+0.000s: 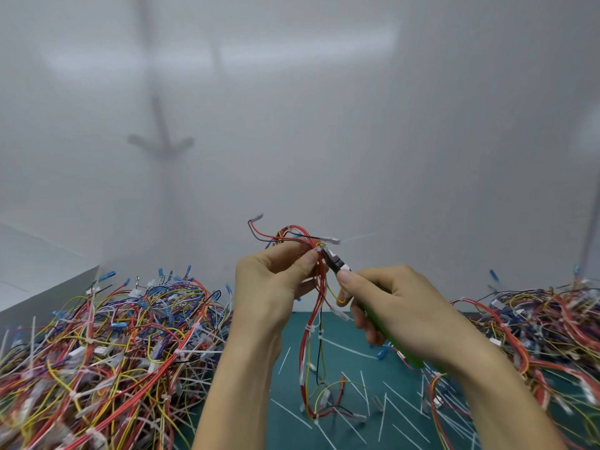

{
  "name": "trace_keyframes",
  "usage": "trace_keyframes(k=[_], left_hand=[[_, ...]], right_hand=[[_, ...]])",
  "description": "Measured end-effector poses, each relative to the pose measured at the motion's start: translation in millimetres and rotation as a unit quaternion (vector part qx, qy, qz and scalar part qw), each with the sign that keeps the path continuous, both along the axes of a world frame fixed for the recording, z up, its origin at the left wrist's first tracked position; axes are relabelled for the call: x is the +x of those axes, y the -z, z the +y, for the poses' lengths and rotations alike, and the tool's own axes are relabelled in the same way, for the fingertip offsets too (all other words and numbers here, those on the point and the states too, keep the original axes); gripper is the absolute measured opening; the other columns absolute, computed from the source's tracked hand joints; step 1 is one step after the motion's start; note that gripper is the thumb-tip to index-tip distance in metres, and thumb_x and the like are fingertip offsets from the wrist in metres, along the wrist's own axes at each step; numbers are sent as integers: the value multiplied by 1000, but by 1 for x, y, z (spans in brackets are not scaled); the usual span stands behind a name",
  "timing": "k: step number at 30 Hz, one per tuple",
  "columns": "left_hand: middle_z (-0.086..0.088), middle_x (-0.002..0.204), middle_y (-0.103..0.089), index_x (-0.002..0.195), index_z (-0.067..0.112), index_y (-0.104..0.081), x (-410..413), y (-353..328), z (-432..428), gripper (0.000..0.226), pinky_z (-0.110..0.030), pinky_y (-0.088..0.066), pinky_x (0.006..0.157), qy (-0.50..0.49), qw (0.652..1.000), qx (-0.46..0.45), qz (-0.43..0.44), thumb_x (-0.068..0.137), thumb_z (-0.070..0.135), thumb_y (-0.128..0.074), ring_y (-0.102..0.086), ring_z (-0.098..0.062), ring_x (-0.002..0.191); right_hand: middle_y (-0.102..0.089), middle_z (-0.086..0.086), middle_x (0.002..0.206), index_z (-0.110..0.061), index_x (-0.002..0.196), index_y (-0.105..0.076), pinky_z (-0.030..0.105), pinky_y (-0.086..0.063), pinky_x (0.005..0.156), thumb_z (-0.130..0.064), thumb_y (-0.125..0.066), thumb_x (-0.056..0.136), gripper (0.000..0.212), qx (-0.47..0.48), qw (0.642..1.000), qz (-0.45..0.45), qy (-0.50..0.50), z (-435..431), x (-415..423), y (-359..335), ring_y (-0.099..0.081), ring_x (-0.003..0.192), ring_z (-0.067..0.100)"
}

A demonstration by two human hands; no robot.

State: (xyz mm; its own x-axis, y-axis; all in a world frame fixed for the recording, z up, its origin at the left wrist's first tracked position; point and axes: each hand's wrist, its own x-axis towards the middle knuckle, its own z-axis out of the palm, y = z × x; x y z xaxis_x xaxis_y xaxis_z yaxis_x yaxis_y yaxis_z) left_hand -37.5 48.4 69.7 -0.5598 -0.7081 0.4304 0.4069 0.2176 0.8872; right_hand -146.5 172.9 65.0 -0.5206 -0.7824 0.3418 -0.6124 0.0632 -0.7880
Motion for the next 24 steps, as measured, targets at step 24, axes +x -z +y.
trace_keyframes(k=[24], left_hand=[[4,80,-77,79,38,-78,-4,4,-5,30,-50,-58,83,-104,988,-116,-21,85,9,-73,-73,-26,83]], right_hand=[[-55,-4,50,-15,74,-69,31,-52,51,-55,-51,94,48,44,999,21,14,0,-2,1,-55,43,13]])
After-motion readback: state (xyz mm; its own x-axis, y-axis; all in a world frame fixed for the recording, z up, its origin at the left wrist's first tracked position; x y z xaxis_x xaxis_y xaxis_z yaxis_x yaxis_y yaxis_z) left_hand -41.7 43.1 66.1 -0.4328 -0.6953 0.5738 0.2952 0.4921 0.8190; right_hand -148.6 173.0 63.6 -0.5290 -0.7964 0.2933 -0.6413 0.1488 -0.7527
